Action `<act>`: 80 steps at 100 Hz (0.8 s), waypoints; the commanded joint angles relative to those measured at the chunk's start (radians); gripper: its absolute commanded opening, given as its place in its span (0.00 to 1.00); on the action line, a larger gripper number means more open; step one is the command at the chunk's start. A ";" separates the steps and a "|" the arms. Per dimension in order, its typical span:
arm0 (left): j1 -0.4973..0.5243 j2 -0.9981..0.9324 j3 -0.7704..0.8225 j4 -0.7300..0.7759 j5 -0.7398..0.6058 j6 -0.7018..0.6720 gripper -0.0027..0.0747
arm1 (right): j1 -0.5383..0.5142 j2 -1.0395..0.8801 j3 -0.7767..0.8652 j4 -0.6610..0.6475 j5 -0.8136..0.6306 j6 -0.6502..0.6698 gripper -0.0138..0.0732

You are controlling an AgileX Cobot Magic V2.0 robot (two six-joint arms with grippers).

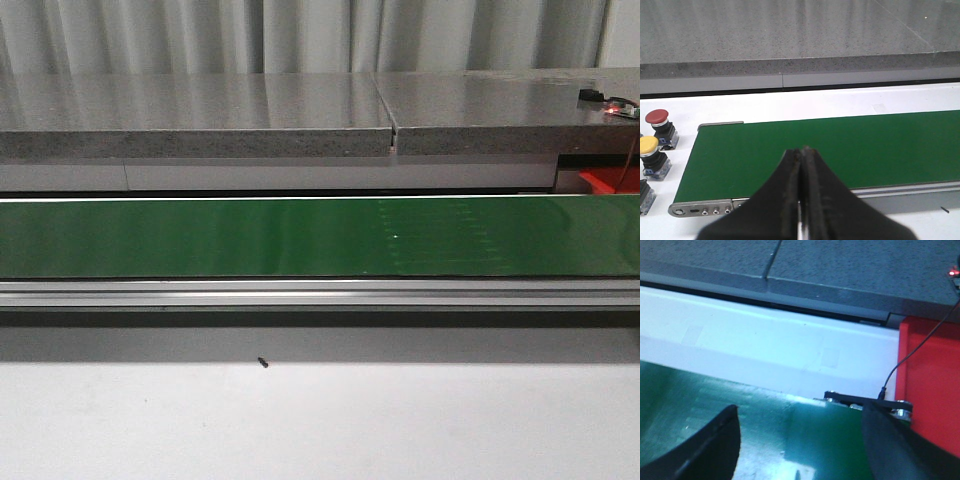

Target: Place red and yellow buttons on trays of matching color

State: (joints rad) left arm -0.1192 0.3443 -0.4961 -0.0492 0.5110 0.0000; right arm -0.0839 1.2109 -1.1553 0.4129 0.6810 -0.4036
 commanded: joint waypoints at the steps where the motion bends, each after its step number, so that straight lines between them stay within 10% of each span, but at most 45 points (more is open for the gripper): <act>1: -0.008 0.009 -0.028 -0.011 -0.078 -0.008 0.01 | 0.019 -0.093 0.036 0.000 -0.067 -0.017 0.74; 40: -0.008 0.009 -0.028 -0.011 -0.078 -0.008 0.01 | 0.018 -0.456 0.330 -0.003 -0.085 -0.009 0.68; 80: -0.008 0.009 -0.028 -0.011 -0.078 -0.008 0.01 | 0.018 -0.677 0.456 -0.004 -0.021 0.011 0.07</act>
State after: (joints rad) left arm -0.1192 0.3443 -0.4961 -0.0492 0.5110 0.0000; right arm -0.0644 0.5516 -0.6861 0.3985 0.7187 -0.3939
